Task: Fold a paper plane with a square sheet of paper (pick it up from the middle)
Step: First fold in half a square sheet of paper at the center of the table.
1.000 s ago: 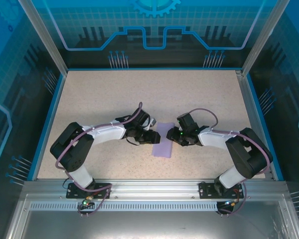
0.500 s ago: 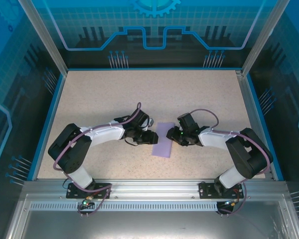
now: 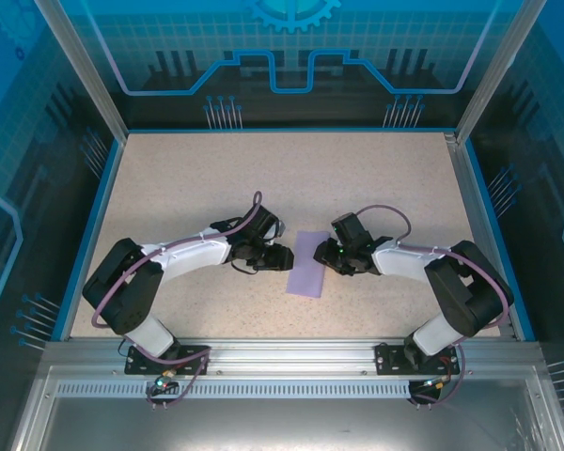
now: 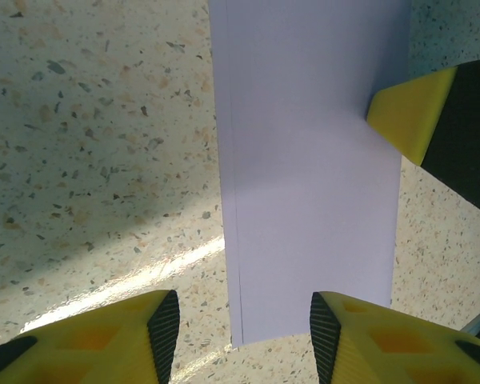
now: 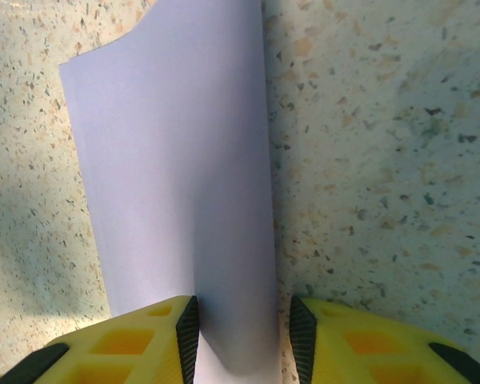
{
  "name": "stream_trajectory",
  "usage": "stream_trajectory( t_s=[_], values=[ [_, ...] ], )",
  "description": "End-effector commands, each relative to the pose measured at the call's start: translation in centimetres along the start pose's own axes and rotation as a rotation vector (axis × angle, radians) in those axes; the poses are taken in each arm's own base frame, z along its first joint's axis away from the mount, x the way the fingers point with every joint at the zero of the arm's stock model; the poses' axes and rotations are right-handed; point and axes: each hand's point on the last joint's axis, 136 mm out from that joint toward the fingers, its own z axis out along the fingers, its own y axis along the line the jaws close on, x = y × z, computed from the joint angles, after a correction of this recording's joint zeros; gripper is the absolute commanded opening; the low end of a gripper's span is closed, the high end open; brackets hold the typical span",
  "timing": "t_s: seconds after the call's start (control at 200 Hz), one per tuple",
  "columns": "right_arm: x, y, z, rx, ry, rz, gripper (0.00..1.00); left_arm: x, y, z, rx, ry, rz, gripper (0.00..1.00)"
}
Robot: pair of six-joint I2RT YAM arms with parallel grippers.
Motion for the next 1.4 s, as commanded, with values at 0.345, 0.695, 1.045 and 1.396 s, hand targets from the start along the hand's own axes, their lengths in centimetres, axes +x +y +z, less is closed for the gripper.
stream_trajectory(
  t_s=[0.345, 0.695, 1.045, 1.396],
  values=[
    [0.2, 1.5, 0.7, 0.013, -0.005, -0.027, 0.41, 0.9, 0.4, -0.2, -0.012, 0.008, -0.001, 0.51],
    [0.0, 2.2, 0.7, 0.013, -0.003, -0.037, 0.41, 0.8, 0.3, -0.1, -0.009, 0.014, 0.004, 0.51],
    [0.2, 2.1, 1.1, 0.032, 0.011, -0.075, 0.41, 0.6, 0.1, 0.2, -0.004, 0.016, 0.003, 0.51],
    [0.4, 2.5, 1.3, 0.043, 0.018, -0.117, 0.41, 0.7, 0.3, 0.4, -0.006, 0.026, -0.001, 0.51]
  ],
)
